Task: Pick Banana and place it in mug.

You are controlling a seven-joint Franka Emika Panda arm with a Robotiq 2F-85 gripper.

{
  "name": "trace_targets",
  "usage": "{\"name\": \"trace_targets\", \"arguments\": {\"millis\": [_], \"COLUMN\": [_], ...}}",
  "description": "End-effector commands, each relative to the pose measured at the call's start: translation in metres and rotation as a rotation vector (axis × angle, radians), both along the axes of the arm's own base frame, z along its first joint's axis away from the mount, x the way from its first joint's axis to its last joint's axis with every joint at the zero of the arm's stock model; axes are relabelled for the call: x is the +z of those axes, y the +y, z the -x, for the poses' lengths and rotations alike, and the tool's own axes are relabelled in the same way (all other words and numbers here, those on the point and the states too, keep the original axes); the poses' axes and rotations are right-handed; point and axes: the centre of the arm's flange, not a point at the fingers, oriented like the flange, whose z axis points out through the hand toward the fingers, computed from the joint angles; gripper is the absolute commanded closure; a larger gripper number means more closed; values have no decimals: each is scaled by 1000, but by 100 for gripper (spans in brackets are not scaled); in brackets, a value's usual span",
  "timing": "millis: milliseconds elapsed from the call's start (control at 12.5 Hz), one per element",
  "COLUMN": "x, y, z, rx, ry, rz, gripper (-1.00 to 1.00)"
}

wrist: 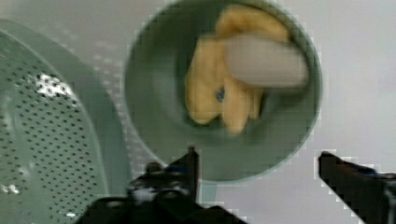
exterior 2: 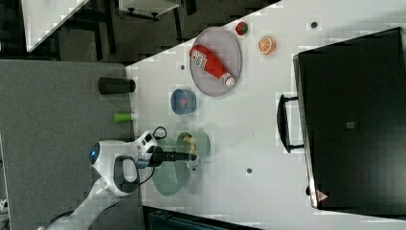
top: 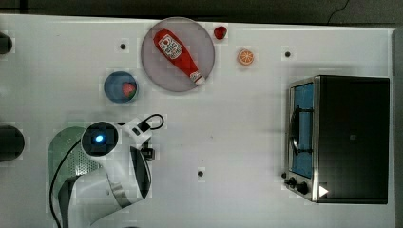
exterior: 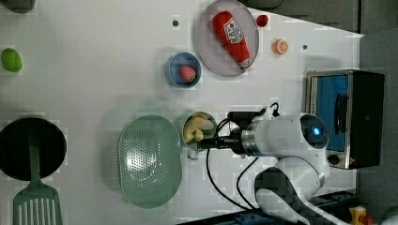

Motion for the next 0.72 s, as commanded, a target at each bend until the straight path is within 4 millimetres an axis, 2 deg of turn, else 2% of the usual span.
{"name": "trace_targets", "arguments": {"millis": [80, 160, 320, 560, 720], "x": [77, 95, 139, 218, 265], "y": [0, -10, -43, -116, -170], "z": [-27, -31, -41, -55, -55], "rx": [-63, -81, -147, -297, -402], "ry": [-175, -205, -261, -314, -278], "rz": [-28, -23, -7, 7, 17], "gripper": [-100, -100, -100, -100, -100]}}
